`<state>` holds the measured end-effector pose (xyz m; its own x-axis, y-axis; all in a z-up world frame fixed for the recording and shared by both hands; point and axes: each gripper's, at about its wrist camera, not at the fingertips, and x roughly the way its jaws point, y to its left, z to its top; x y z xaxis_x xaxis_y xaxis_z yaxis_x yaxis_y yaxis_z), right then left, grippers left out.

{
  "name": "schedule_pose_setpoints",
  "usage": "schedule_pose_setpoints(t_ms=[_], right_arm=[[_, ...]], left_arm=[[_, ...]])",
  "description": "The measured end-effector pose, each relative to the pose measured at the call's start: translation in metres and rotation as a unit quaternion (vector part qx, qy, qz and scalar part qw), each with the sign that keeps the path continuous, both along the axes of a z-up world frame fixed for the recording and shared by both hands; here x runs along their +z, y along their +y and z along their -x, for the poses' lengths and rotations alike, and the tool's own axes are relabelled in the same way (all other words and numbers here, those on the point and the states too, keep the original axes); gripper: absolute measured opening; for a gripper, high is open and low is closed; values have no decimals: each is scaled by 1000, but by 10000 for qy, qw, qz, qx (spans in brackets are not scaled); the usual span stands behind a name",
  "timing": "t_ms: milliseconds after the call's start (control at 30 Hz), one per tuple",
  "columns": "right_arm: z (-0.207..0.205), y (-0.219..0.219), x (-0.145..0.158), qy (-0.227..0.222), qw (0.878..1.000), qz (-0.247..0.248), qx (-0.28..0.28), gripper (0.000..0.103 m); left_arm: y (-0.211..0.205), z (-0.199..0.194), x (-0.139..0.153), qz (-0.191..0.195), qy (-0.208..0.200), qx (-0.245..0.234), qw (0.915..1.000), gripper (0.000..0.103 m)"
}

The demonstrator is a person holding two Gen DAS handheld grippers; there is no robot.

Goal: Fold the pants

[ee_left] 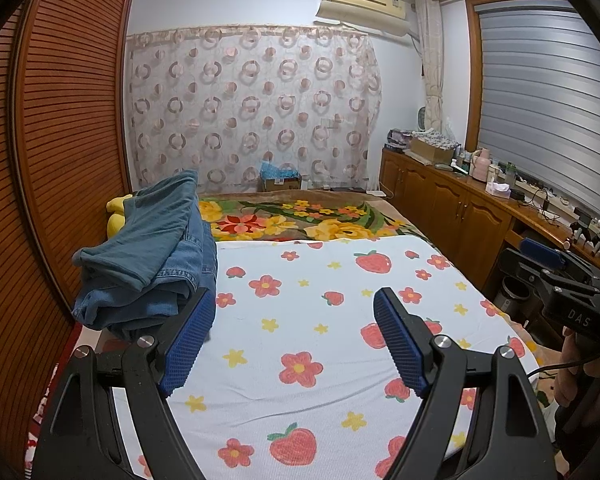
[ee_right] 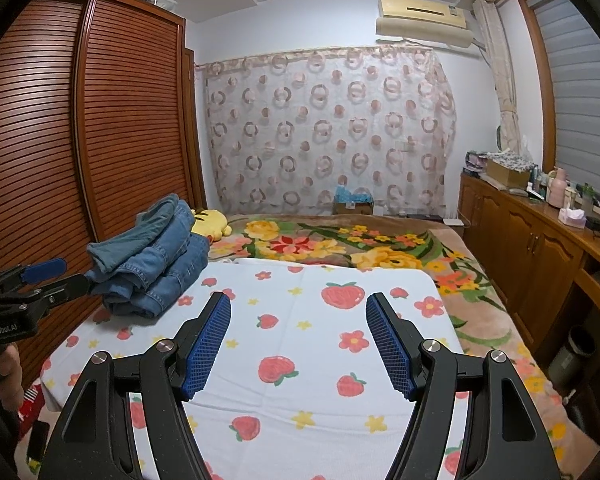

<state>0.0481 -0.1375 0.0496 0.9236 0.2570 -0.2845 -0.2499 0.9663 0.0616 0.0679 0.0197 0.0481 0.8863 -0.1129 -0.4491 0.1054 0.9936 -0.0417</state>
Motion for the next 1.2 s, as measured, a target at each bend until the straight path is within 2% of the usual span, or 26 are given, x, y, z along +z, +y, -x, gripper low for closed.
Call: schedule_pose_setpoints(t_ms=[1200], right_arm=[[0,-1,-1,-4,10000,-4,4,72]], left_arm=[[1,0,0,12,-5,-11,10000,82]])
